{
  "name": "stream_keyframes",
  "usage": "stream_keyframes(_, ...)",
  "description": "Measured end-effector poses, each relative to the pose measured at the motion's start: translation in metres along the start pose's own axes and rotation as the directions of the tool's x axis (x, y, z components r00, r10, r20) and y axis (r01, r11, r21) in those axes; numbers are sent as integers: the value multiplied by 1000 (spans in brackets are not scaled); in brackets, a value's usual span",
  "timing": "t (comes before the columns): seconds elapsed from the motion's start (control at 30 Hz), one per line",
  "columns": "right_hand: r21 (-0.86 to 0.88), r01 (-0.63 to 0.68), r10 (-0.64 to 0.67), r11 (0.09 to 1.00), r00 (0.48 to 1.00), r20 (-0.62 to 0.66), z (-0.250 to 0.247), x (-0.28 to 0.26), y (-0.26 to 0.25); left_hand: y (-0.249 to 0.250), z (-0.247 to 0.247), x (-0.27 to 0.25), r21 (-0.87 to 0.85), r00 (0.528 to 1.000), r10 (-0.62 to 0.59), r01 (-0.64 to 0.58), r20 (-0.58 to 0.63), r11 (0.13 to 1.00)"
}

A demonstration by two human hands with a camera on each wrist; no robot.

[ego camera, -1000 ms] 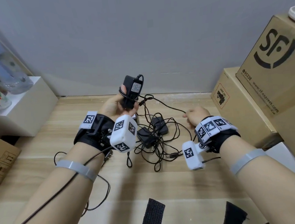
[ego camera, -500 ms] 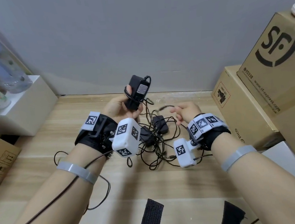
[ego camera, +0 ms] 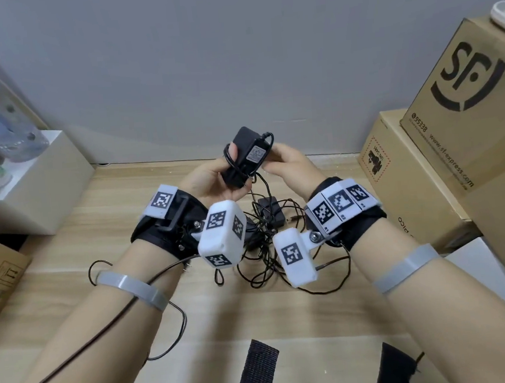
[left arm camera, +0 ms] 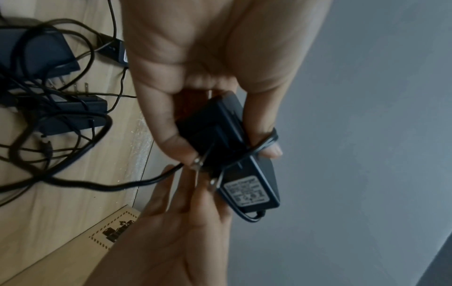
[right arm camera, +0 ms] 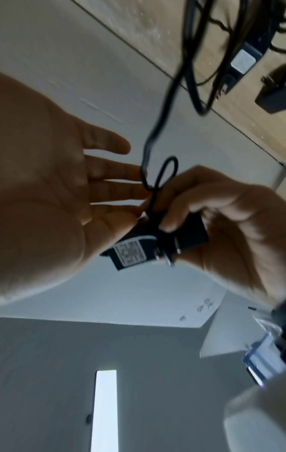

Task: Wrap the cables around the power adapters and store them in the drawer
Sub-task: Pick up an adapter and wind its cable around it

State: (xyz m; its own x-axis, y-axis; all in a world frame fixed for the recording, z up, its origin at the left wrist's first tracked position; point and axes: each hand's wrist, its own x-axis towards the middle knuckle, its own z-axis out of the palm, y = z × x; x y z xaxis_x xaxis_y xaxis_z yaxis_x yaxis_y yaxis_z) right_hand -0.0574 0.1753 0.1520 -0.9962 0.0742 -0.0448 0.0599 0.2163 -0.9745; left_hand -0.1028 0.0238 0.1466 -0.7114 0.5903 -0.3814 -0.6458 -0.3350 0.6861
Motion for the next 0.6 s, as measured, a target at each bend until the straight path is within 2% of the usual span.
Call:
stream_keyframes(0.1, 52, -34, 32, 998, 999, 27, 4, 1, -5, -1, 5, -2, 32, 997, 19, -17, -80, 999)
stream_keyframes(0.23, 42, -44, 43, 998, 999, 30, 7, -2, -2, -4, 12, -6, 64, 996, 14, -8, -92, 998)
stream_keyframes(0.43, -153, 11, 6, 988, 993, 114, 3, -7, 2, -5, 13, -7, 86, 996, 6, 2, -94, 996)
stream_keyframes(0.6, -412, 24, 27, 911, 993, 117, 3, -7, 16, 0, 14, -3, 120, 981, 139, -122, -138, 985)
